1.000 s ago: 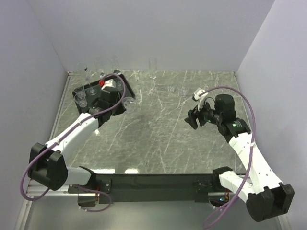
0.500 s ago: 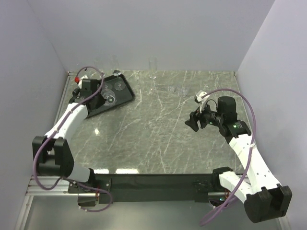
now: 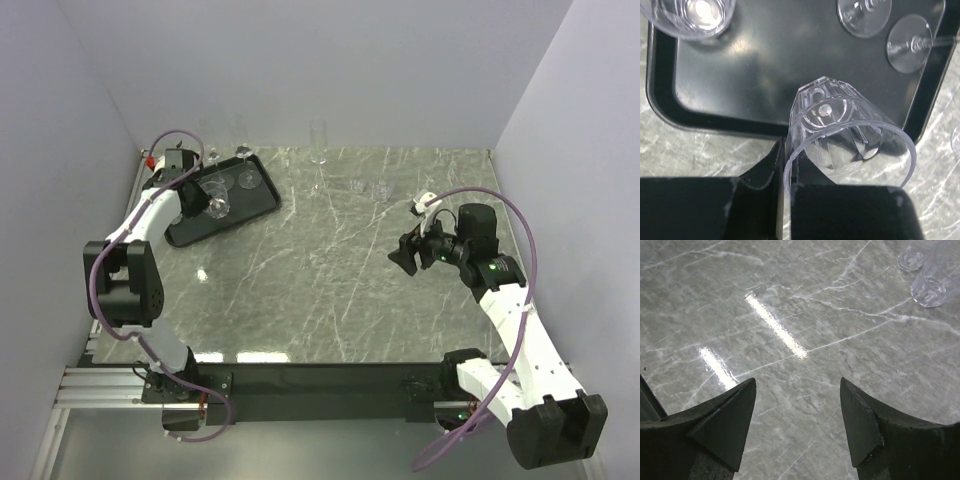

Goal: Place the glasses into the tray
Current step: Place the glass into the tray

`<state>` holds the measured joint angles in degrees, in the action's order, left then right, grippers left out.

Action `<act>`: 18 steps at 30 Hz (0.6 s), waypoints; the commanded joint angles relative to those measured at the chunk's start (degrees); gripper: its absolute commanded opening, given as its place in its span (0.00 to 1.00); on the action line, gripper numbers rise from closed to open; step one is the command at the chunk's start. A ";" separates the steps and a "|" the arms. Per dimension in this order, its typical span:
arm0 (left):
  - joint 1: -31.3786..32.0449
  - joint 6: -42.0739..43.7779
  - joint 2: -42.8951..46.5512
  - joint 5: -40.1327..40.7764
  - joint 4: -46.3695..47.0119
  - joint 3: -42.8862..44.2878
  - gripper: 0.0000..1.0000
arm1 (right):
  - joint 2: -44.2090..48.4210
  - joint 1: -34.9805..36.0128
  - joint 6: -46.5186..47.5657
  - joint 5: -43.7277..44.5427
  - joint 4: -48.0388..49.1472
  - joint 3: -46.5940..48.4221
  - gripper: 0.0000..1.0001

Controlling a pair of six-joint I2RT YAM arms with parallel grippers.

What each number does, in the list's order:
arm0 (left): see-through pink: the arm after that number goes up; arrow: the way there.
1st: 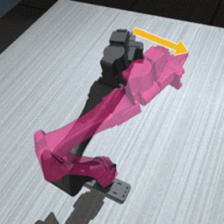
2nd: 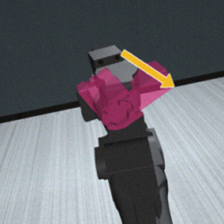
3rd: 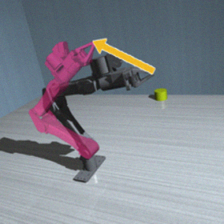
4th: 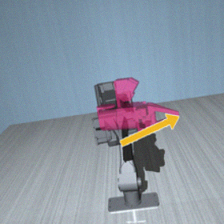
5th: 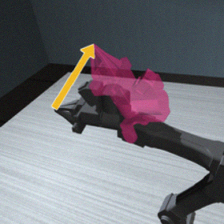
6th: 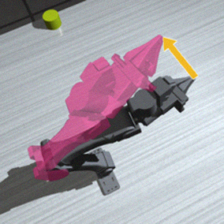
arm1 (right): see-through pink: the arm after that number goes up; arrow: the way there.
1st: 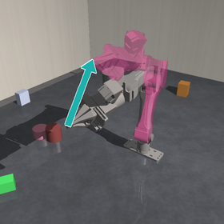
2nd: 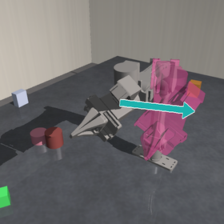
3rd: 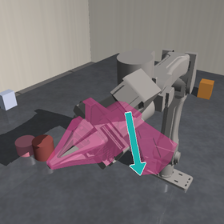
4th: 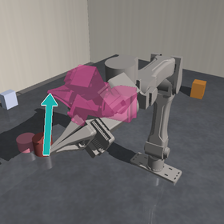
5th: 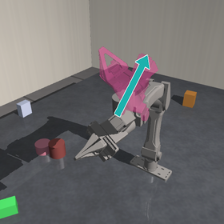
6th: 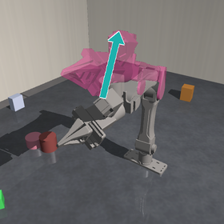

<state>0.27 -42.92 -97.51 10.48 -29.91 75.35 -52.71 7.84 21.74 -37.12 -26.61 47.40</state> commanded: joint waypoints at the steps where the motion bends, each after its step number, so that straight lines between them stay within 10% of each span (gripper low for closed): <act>1: -0.19 -1.03 -1.44 1.03 -0.23 4.97 0.00 | 1.20 -0.80 -0.56 -0.76 1.91 -0.20 0.75; 18: -4.23 0.20 -13.04 4.55 -4.45 15.96 0.03 | 1.99 -2.03 -0.55 -1.55 1.83 -0.38 0.75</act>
<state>-3.57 -42.98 -109.73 13.61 -33.87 87.26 -51.86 6.35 21.52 -37.65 -26.59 47.29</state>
